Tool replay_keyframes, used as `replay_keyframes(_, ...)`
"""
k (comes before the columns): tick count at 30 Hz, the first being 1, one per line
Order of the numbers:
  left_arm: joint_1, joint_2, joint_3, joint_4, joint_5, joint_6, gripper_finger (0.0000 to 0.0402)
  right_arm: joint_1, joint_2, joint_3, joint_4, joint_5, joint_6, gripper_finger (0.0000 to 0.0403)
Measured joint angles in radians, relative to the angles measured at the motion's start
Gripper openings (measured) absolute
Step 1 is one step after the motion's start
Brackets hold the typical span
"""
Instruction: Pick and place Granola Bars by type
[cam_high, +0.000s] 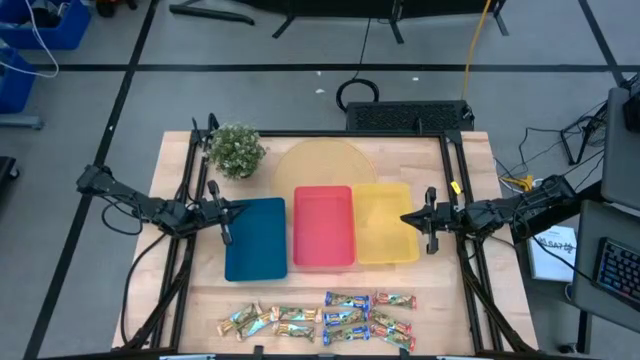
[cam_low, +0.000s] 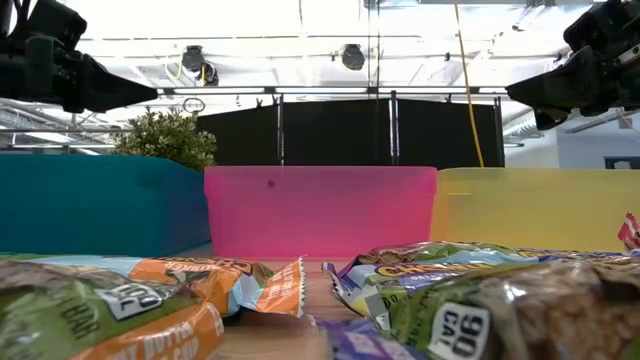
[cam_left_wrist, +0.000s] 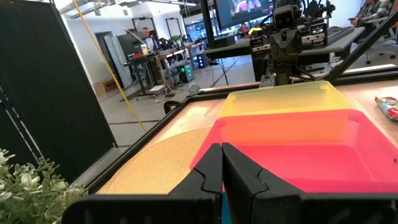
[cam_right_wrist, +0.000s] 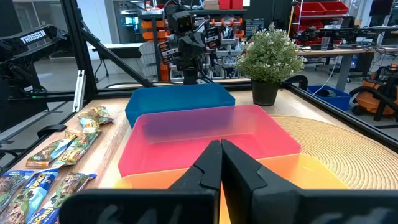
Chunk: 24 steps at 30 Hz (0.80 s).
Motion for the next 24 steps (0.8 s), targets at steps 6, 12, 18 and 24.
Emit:
replay_keyframes(6, 0.000, 0.000, 0.000, 0.000, 0.000, 0.000, 0.0010, 0.000, 0.000, 0.000, 0.000, 0.000, 0.000, 0.0000)
replay_keyframes(12, 0.000, 0.000, 0.000, 0.000, 0.000, 0.000, 0.0010, 0.000, 0.000, 0.000, 0.000, 0.000, 0.000, 0.0000)
replay_keyframes(18, 0.000, 0.000, 0.000, 0.000, 0.000, 0.000, 0.0010, 0.000, 0.000, 0.000, 0.000, 0.000, 0.012, 0.0000)
replay_keyframes(24, 0.000, 0.000, 0.000, 0.000, 0.000, 0.000, 0.0010, 0.000, 0.000, 0.000, 0.000, 0.000, 0.082, 0.0000)
